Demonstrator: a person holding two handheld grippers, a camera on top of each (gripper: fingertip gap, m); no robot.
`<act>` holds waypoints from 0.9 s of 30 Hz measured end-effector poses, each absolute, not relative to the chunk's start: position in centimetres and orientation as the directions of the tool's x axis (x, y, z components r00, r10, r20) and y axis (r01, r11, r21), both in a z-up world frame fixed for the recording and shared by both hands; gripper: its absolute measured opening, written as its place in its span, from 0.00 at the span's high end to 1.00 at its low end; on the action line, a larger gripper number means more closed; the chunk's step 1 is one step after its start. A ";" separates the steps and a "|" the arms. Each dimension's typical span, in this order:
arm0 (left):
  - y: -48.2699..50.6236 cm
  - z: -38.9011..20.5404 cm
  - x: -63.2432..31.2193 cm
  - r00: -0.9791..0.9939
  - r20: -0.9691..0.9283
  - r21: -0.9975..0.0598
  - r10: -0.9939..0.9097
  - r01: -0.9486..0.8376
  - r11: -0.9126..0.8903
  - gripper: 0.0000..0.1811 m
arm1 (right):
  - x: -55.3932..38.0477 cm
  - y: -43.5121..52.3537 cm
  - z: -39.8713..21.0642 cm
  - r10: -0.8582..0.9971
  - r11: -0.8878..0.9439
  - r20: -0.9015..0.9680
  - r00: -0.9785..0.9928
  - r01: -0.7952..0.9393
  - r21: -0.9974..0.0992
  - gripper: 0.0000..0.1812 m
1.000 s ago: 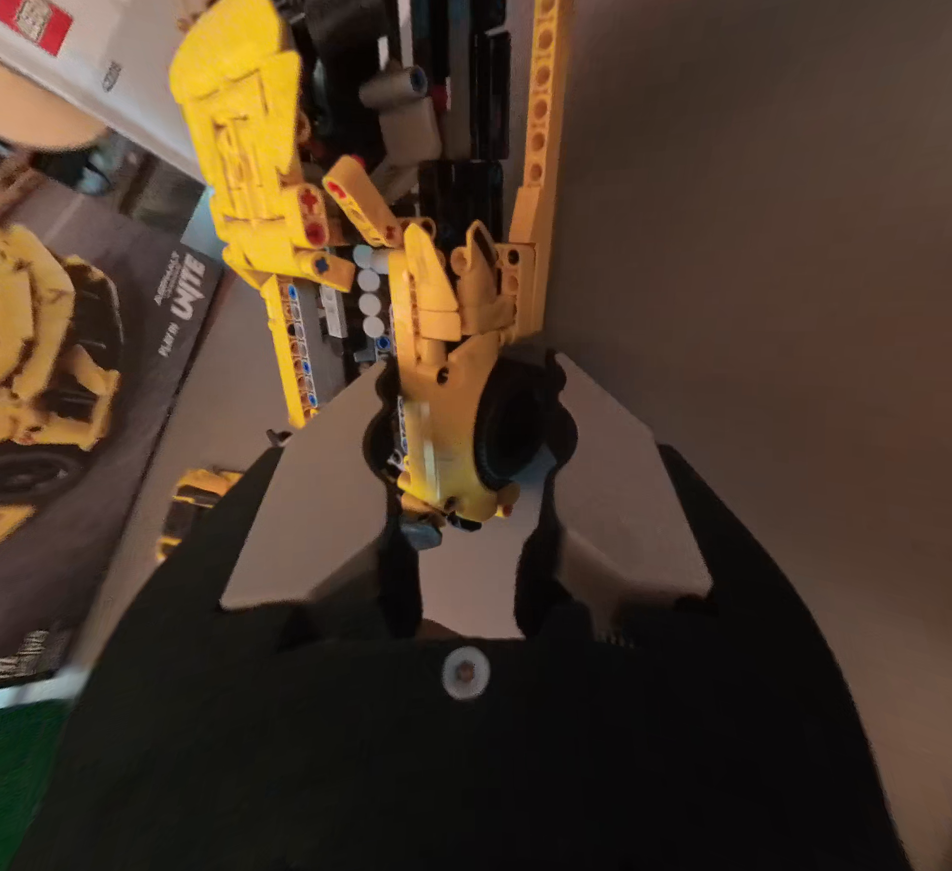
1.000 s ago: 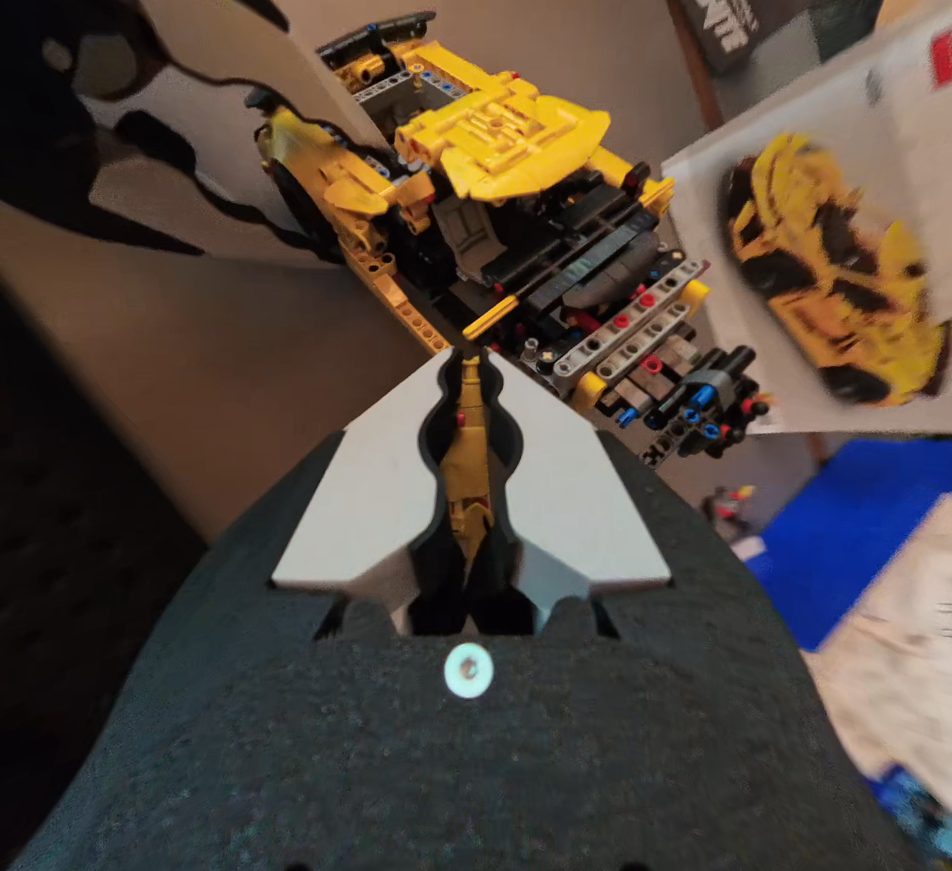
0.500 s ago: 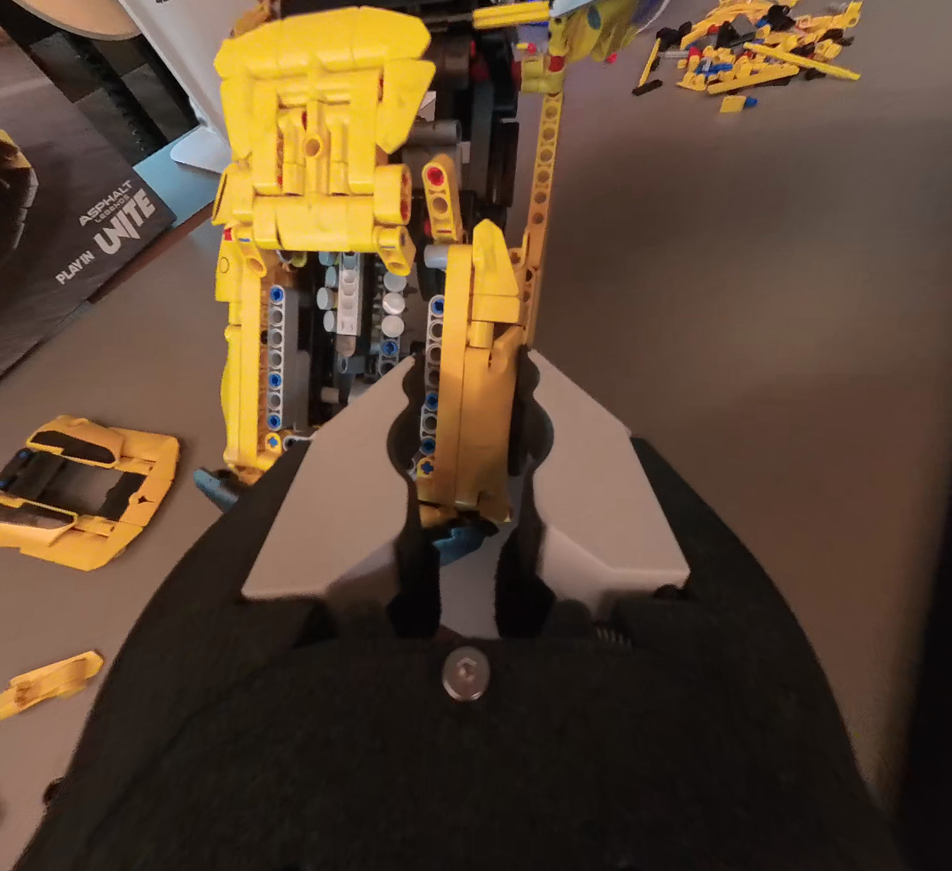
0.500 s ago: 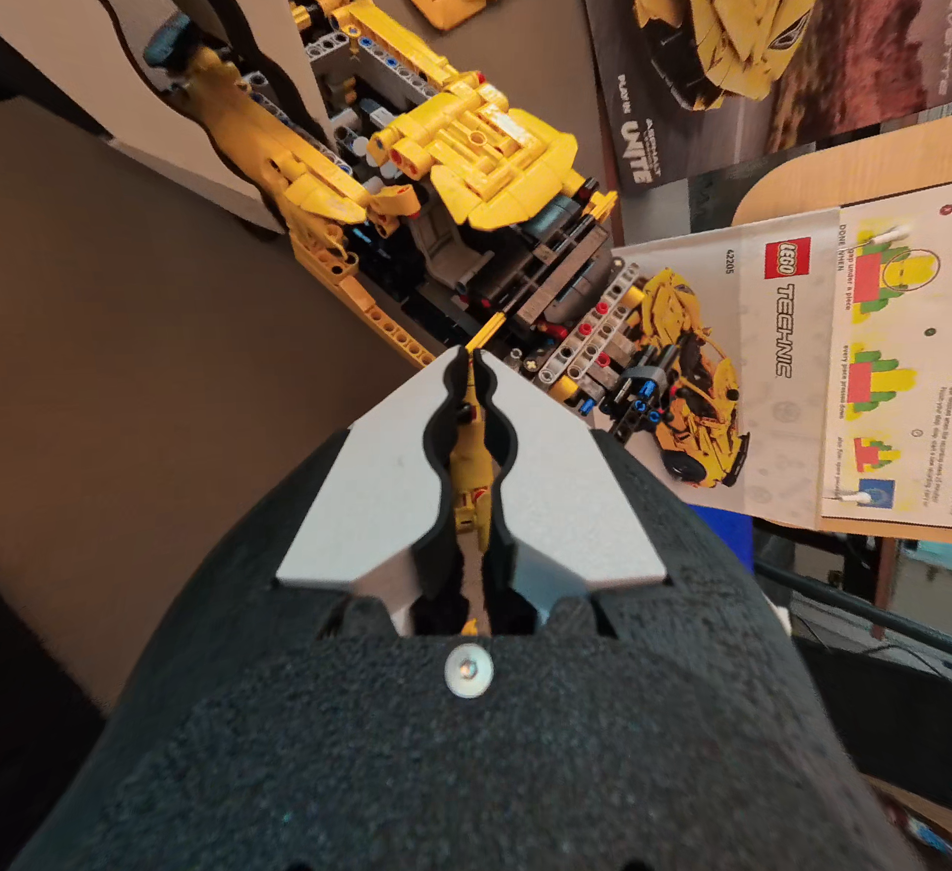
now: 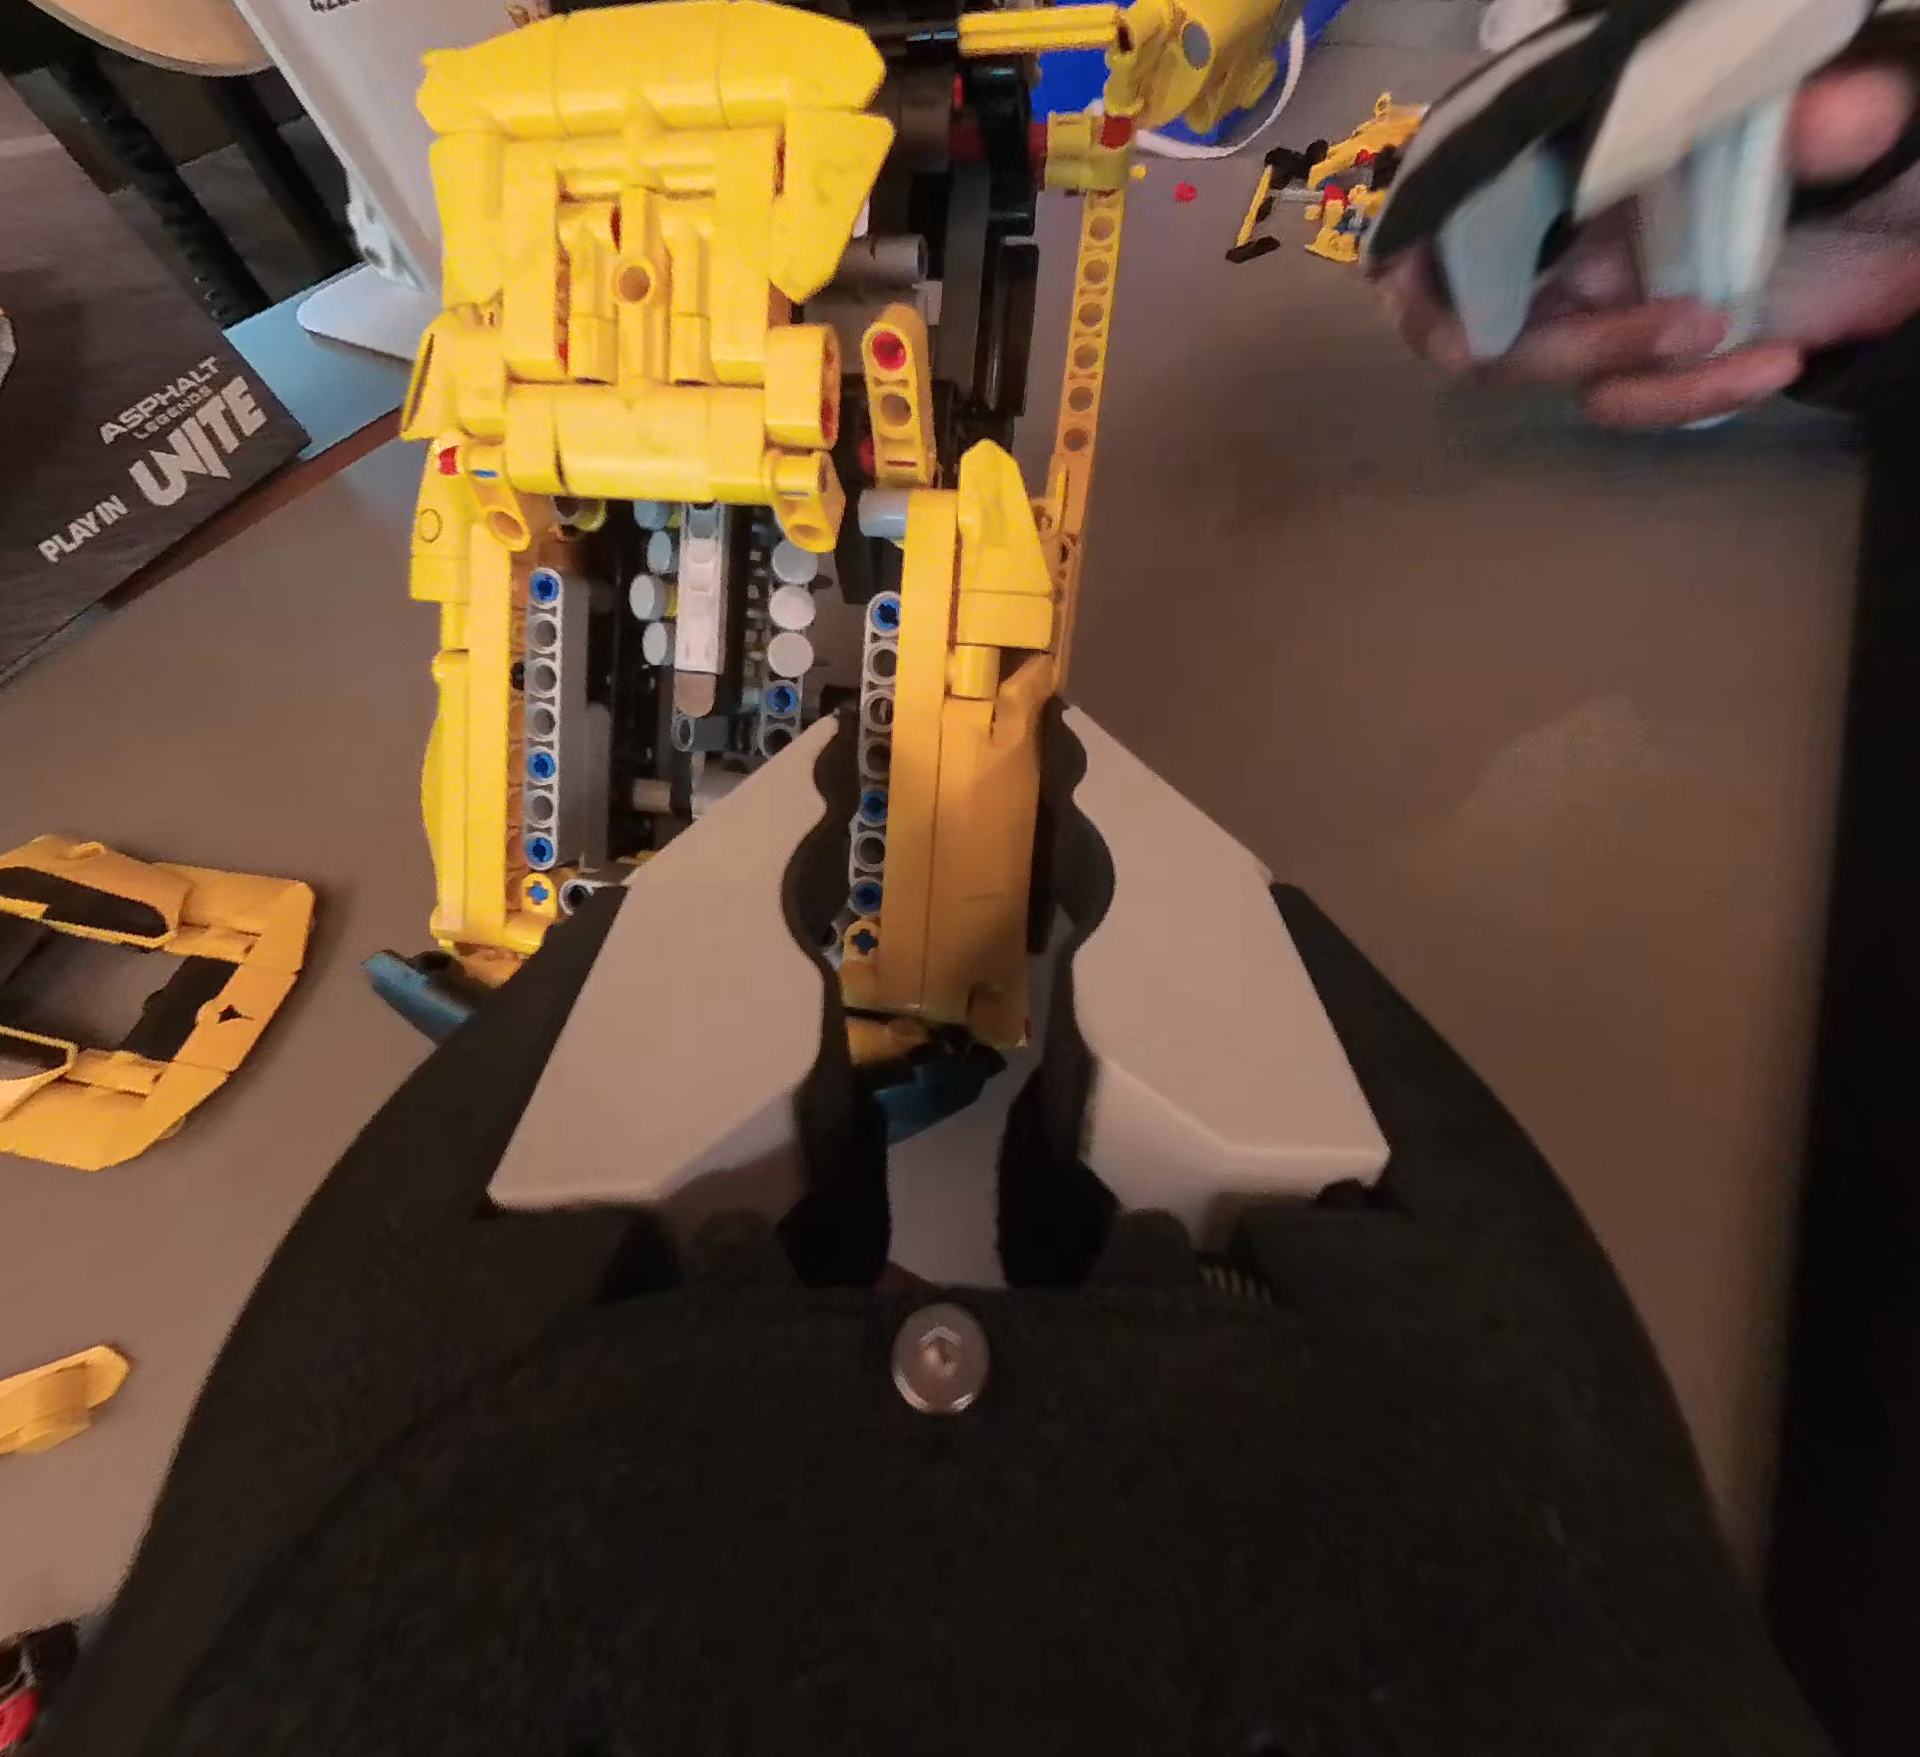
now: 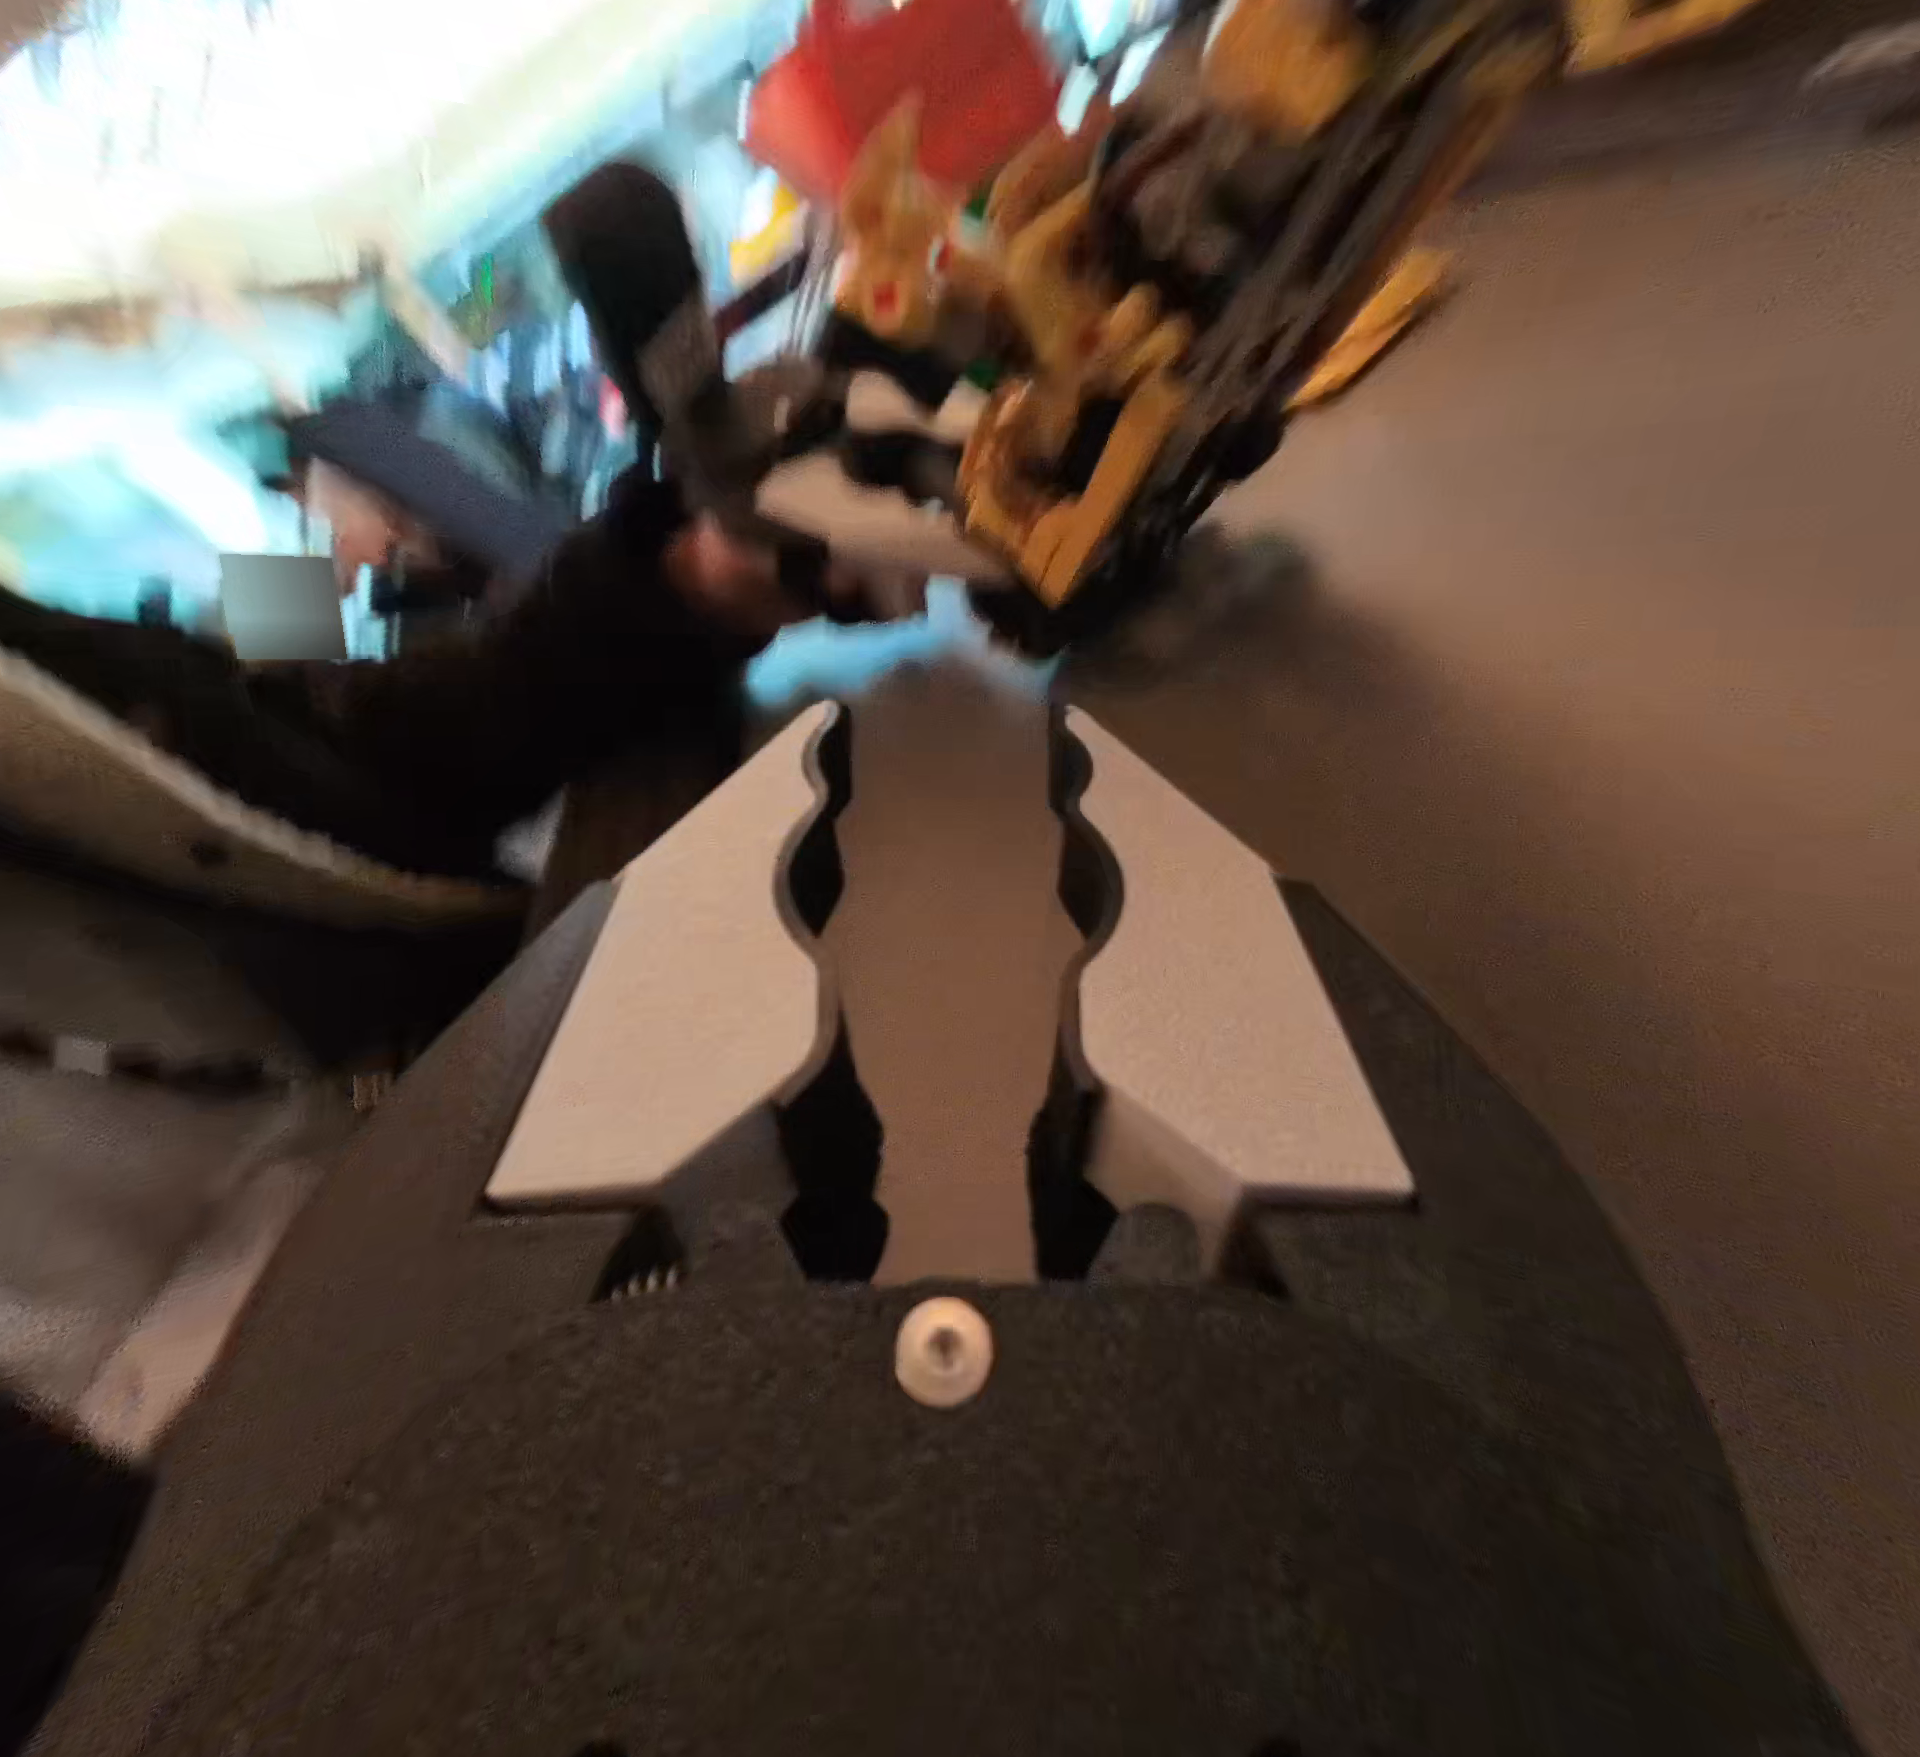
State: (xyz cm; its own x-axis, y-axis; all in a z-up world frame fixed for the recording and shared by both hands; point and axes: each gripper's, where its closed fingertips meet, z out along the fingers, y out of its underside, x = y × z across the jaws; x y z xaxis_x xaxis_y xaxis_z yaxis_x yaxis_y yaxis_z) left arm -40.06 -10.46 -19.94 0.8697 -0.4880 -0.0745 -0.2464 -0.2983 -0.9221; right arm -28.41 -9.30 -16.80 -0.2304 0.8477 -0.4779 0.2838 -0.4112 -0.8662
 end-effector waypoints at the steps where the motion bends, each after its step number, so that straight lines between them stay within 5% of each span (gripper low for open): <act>1: -10.5 -19.9 -40.1 0.866 -0.071 -0.924 -0.495 -0.244 -0.294 0.81 | -29.6 -10.6 -17.3 0.847 -0.325 -0.437 -0.302 0.356 -0.876 0.79; 5: -10.8 -19.7 -40.2 0.859 -0.031 -0.938 -0.512 -0.202 -0.283 0.81 | -35.5 -8.6 -18.7 0.843 -0.381 -0.471 -0.262 0.327 -0.865 0.74; 7: -11.0 -19.6 -40.3 0.853 -0.005 -0.944 -0.521 -0.177 -0.280 0.81 | -36.8 -9.1 -16.1 0.741 -0.472 -0.538 -0.403 0.258 -0.843 0.79; 10: -11.4 -19.4 -40.5 0.843 0.048 -0.952 -0.536 -0.124 -0.279 0.81 | -37.4 -9.1 -16.3 0.804 -0.381 -0.452 -0.386 0.250 -0.890 0.93; 27: -13.1 -15.4 -37.9 0.584 0.450 -0.893 -0.676 0.266 -0.364 0.80 | -37.7 -12.4 -11.5 0.847 -0.279 -0.308 -0.433 0.130 -0.951 0.96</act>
State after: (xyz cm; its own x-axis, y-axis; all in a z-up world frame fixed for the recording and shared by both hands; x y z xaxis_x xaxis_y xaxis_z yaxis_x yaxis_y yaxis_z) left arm -37.92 -13.09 -15.42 0.5840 -0.6757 0.4498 0.2659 -0.3643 -0.8925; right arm -37.71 -12.39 -11.52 -0.4329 0.8473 -0.3077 0.1297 -0.2792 -0.9514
